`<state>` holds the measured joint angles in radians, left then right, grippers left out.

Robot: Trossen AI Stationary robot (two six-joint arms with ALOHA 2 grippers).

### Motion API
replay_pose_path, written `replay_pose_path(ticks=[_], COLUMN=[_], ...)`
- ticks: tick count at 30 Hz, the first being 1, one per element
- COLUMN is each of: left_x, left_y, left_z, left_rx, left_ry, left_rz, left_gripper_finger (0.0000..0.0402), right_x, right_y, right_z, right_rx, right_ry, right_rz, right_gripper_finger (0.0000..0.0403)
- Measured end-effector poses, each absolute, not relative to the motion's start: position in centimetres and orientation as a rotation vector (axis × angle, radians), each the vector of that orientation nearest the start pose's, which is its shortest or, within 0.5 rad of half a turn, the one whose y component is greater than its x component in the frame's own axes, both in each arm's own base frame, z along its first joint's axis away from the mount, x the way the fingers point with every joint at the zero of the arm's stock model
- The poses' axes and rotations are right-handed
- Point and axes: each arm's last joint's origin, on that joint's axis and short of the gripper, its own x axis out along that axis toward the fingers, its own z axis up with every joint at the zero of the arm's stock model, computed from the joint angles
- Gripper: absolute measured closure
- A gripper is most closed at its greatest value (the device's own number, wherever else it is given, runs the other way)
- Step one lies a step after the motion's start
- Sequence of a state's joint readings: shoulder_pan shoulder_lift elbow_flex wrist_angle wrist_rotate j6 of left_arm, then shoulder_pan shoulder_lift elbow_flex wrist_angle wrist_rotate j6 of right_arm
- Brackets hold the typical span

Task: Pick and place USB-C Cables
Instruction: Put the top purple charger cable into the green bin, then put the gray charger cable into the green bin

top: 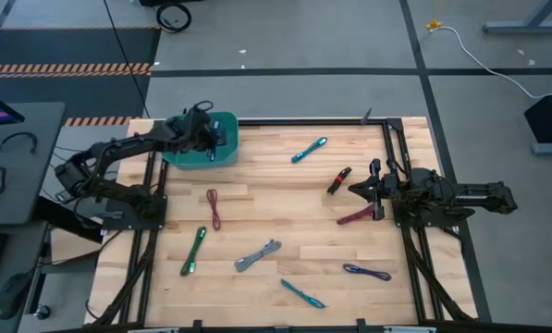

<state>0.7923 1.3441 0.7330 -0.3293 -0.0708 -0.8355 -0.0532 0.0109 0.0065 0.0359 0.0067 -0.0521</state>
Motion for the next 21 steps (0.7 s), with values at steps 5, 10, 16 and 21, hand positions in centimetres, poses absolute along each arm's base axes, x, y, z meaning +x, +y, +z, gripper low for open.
replay_pose_path(ticks=[5,10,16,21], left_x=[17.2,17.1,17.3,17.2], left_y=[18.1,18.1,18.4,18.7], left_z=[18.0,17.8,18.1,18.6], left_rx=[-1.073,-1.049,-1.036,-1.032], left_ry=[0.5,0.48,0.433,0.453], left_rz=[1.163,1.191,1.176,1.053], left_gripper_finger=[0.036,0.0337,0.0279,0.0229], right_x=[9.8,9.8,9.8,9.8], right_y=[-0.5,-0.5,-0.5,-0.5], right_z=[16.8,16.8,16.8,16.8], right_rx=[-0.053,-0.053,-0.053,-0.053], right_ry=[-0.03,-0.03,-0.03,-0.03], right_rz=[-0.061,-0.061,-0.061,-0.061], right_gripper_finger=[0.0373,0.0373,0.0373,0.0373])
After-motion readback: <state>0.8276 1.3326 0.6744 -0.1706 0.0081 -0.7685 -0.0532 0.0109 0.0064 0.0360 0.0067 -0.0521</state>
